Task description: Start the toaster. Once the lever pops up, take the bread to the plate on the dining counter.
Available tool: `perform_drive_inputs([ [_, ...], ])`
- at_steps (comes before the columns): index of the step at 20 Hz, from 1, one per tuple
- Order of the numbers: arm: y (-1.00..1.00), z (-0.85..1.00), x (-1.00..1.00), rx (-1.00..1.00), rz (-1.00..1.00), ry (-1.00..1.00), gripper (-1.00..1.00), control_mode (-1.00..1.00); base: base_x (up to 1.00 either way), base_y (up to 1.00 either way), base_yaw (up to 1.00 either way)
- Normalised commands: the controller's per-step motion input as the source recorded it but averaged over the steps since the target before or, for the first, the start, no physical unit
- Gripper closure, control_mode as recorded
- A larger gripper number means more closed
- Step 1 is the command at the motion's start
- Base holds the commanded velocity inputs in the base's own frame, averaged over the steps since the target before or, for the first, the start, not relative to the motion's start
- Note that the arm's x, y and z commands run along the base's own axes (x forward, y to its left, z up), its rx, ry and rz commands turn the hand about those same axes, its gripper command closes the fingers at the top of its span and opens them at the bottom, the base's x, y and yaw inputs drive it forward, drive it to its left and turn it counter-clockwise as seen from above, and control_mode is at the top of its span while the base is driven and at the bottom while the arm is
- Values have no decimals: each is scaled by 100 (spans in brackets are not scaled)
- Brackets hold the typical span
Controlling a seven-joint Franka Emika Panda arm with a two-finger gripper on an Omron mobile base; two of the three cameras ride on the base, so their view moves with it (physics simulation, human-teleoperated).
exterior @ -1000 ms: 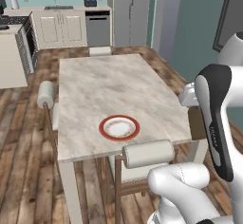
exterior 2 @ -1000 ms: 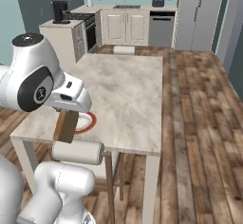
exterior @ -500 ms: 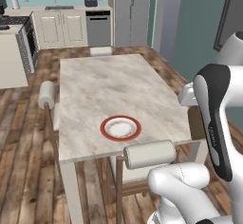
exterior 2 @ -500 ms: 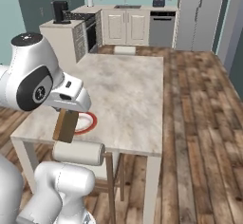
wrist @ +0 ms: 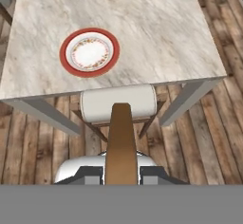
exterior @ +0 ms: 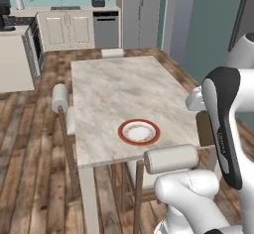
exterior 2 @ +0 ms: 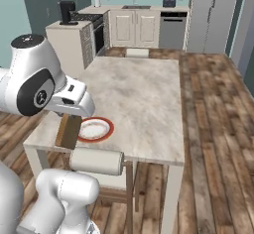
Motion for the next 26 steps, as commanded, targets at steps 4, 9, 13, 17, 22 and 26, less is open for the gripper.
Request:
perform_drive_inputs([
  [4,0,0,0,0,0,0,100,100,9,16,0],
  [9,0,0,0,0,0,0,100,100,18,16,0],
  [13,0,0,0,0,0,0,100,100,20,19,0],
  [17,0,0,0,0,0,0,100,100,9,31,-1],
  [22,0,0,0,0,0,0,100,100,15,36,-2],
  [26,0,0,0,0,0,0,100,100,17,34,-3],
])
